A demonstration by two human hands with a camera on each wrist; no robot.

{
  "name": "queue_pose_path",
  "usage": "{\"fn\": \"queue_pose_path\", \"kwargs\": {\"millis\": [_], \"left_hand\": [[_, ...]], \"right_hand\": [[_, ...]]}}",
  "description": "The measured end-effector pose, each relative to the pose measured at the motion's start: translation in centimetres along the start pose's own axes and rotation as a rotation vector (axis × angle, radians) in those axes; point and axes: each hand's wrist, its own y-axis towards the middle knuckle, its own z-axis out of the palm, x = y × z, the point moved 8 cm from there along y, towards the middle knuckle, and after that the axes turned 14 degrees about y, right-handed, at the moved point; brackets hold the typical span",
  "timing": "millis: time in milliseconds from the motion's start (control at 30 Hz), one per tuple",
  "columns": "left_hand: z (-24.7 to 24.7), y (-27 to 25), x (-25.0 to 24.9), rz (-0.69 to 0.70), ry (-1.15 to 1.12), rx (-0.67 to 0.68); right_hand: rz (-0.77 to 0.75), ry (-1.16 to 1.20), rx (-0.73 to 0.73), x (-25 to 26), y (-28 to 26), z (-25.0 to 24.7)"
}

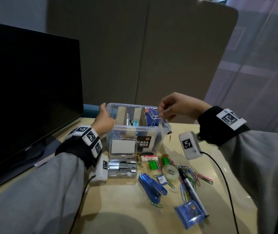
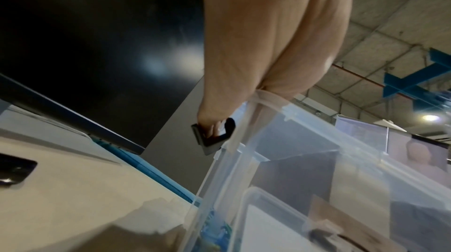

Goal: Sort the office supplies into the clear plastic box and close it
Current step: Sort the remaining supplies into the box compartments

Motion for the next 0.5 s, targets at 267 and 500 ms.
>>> {"fn": "queue_pose_path", "kwargs": {"millis": [267,500], "left_hand": [[0.2,0.1,0.3,0.018,-0.040,0.056],[0.5,0.3,0.7,0.036,0.016,0.063]], "right_hand": [[-0.044,0.190,-0.118,5.2,7.1,3.8],[0.057,0.182,-0.247,1.9,11.1,8.1]]}}
